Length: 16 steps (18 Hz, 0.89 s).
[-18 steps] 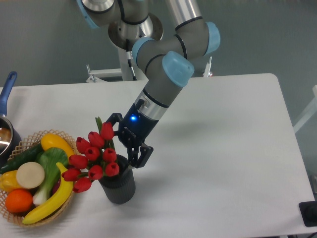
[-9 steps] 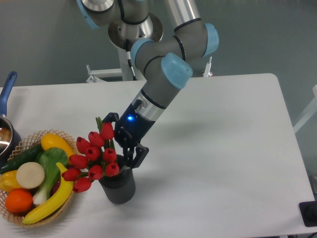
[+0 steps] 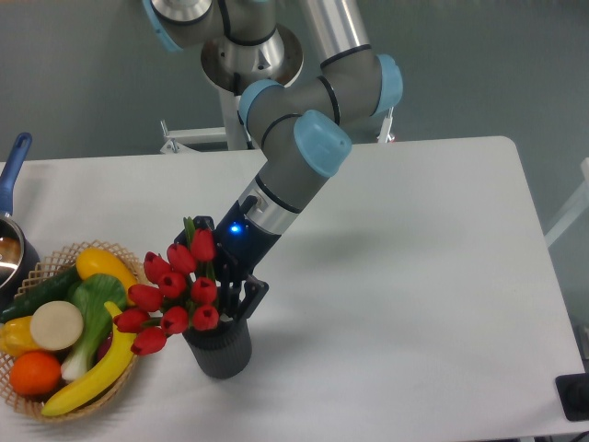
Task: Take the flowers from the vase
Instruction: 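Close the gripper on the tulip stems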
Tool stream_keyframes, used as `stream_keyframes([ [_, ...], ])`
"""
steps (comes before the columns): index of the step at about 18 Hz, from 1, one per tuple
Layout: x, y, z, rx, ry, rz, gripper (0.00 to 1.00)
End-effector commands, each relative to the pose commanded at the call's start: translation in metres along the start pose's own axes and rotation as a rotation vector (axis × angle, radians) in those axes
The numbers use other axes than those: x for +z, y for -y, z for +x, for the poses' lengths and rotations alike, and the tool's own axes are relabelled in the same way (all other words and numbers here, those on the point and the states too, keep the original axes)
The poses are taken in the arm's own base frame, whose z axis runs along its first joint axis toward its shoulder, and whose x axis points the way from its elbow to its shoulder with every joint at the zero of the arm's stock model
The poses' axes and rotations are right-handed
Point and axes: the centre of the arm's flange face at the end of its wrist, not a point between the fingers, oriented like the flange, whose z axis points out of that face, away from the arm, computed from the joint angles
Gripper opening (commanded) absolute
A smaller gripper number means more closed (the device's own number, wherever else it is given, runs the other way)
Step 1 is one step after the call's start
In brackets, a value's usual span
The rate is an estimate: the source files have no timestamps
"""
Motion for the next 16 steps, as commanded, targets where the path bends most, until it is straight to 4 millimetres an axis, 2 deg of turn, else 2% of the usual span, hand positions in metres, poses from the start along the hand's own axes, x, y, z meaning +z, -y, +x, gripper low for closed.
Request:
stream_keyframes([
  [6, 0.0003, 0.0073, -0.0023, 0.009, -0.005, 0.021, 0.99],
  [8, 0.001, 0.0067, -0.0032, 0.009, -0.005, 0.021, 0.9],
  [10, 0.0011, 0.0066, -0.0032, 0.008, -0.006, 0.021, 0.76],
  [16, 0.0007, 0.0073, -0.0035, 0.011, -0.004, 0.021, 0.61],
])
